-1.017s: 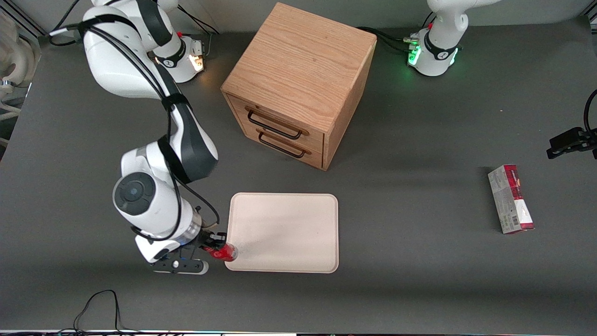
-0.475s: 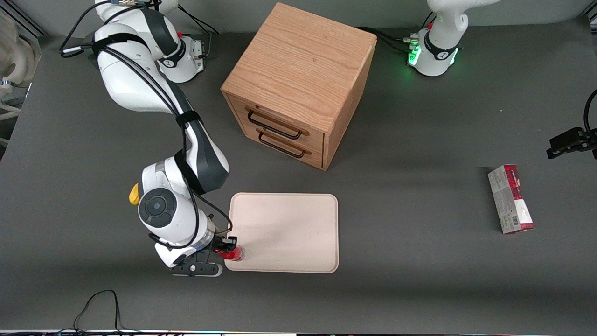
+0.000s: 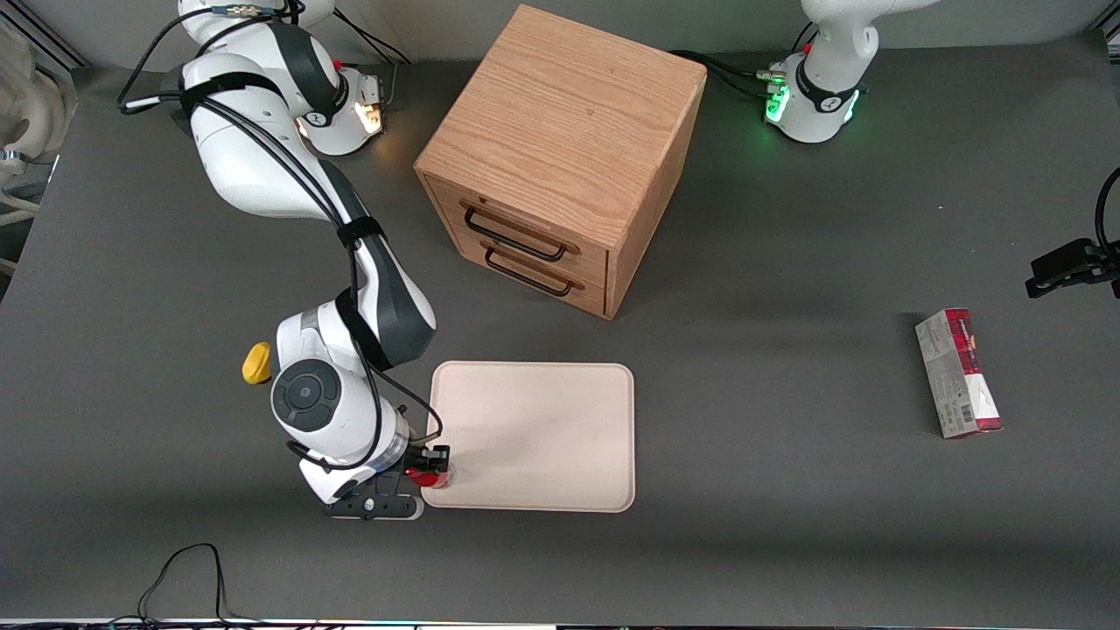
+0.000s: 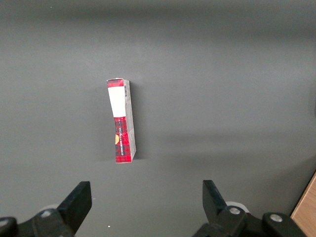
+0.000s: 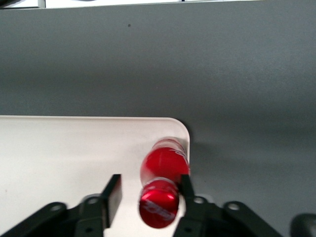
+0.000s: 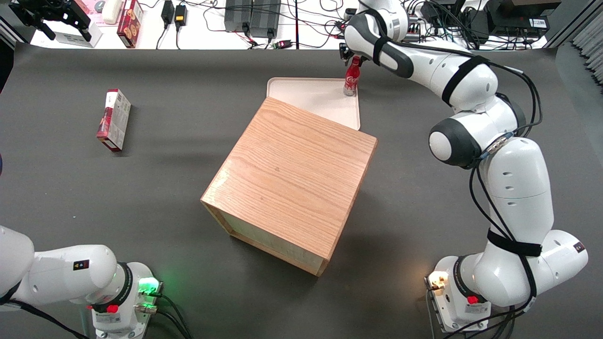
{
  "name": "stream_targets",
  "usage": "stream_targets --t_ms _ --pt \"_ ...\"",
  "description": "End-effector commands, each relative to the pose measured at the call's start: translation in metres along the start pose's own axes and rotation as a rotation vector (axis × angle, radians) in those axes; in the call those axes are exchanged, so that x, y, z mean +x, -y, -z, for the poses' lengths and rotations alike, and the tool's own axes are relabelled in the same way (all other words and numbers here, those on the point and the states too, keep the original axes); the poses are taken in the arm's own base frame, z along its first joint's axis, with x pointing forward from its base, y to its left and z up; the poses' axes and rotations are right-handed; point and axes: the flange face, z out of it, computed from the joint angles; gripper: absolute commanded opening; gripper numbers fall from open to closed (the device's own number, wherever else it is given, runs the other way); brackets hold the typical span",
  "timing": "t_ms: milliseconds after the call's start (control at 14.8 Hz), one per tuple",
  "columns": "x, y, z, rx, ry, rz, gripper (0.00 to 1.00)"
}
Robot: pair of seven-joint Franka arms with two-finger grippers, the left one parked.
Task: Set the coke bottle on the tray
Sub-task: 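Open the right gripper, release the bottle, and lift away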
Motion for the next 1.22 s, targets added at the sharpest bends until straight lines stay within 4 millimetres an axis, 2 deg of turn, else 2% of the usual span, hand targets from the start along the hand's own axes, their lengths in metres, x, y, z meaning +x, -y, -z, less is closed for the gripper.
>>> stream_targets --t_ms 0,339,542,746,814,881,1017,1153 --pt "-0.002 0.009 0.008 -0.009 -0.023 0.028 1.00" --pt "0.005 0.011 0.024 0.016 -0.084 0.025 1.00" --pt "0.004 -0.005 0.045 -0.024 -0.029 0.028 1.00" --pt "0.001 -0.039 0.112 -0.078 0.030 0.096 1.00" --pt "0.000 -0.058 0.137 -0.083 0.048 0.103 1.00" --pt "0.000 -0.085 0.157 -0.079 0.079 0.101 1.00" --pt "-0.005 -0.123 0.192 -0.063 0.133 0.099 1.00" --pt "-0.007 -0.161 0.236 -0.001 0.112 0.040 1.00"
